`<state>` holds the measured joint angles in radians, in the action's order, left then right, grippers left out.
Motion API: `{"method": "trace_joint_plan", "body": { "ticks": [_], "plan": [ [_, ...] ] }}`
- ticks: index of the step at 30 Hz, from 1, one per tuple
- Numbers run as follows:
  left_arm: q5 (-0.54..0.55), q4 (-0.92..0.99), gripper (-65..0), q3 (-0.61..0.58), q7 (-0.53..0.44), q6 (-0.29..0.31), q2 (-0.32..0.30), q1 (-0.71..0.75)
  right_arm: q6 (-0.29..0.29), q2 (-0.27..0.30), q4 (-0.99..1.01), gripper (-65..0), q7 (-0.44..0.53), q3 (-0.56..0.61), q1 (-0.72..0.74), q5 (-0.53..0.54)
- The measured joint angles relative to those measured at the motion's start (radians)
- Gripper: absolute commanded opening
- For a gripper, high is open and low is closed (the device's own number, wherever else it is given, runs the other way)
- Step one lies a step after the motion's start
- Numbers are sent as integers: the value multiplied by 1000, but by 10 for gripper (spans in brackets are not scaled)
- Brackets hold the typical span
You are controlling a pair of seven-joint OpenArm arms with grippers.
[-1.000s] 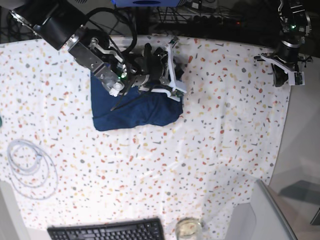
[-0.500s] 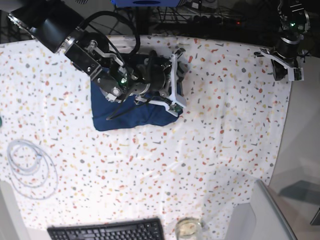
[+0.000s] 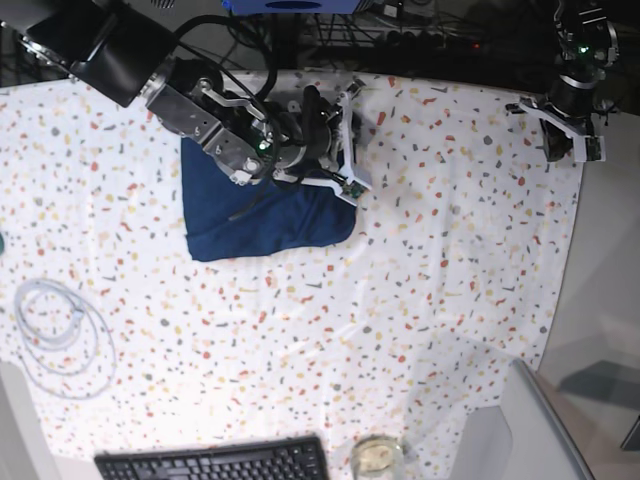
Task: Layout the t-shirt on the table in an organized manner, then fold the t-shirt properly
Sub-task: 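Release the shirt with the right gripper and raise it away, then grasp the edge of the navy folded shirt with the left gripper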
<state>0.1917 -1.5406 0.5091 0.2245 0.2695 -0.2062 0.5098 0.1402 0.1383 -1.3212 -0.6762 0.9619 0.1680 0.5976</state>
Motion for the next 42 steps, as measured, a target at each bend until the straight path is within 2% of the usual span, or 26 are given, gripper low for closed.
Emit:
{"method": "trace_joint_plan", "body": {
  "ticks": [3, 6, 12, 14, 17, 19, 22, 26, 34, 42],
  "plan": [
    [0, 0, -650, 0, 0, 1, 1, 0, 0, 8, -79, -645, 3, -2, -3, 8],
    [0, 0, -650, 0, 0, 0, 0, 0, 2, 50, -157, -645, 0, -21, 3, 15],
    [-1, -12, -650, -8, 5, 0, 3, 0, -2, 115, -169, -645, 11, -341, -13, -1],
    [-3, -60, -650, -29, 5, -9, 24, 4, -3, 136, -132, -645, 11, -415, -8, -2],
    [-2, -151, -650, -142, 0, -7, 67, -4, -2, 174, -109, -645, -1, -465, -19, -2],
    [1, -179, -650, -236, 5, 21, 96, -39, -2, 189, -109, -645, -5, -475, -25, 3],
    [-3, -173, -650, -384, -1, 5, 128, -112, -2, 194, -110, -645, 11, -483, -34, 4],
    [-10, -61, -650, -525, 3, 1, 142, -202, 6, 188, -76, -645, 13, -480, -40, 11],
    [-11, 91, -650, -517, 3, -8, 126, -263, 6, 254, -18, -645, 97, -482, -36, 5],
    [-4, 155, -650, -526, 2, -7, 143, -331, 6, 259, -13, -645, 101, -482, -36, 5]
  ]
}}
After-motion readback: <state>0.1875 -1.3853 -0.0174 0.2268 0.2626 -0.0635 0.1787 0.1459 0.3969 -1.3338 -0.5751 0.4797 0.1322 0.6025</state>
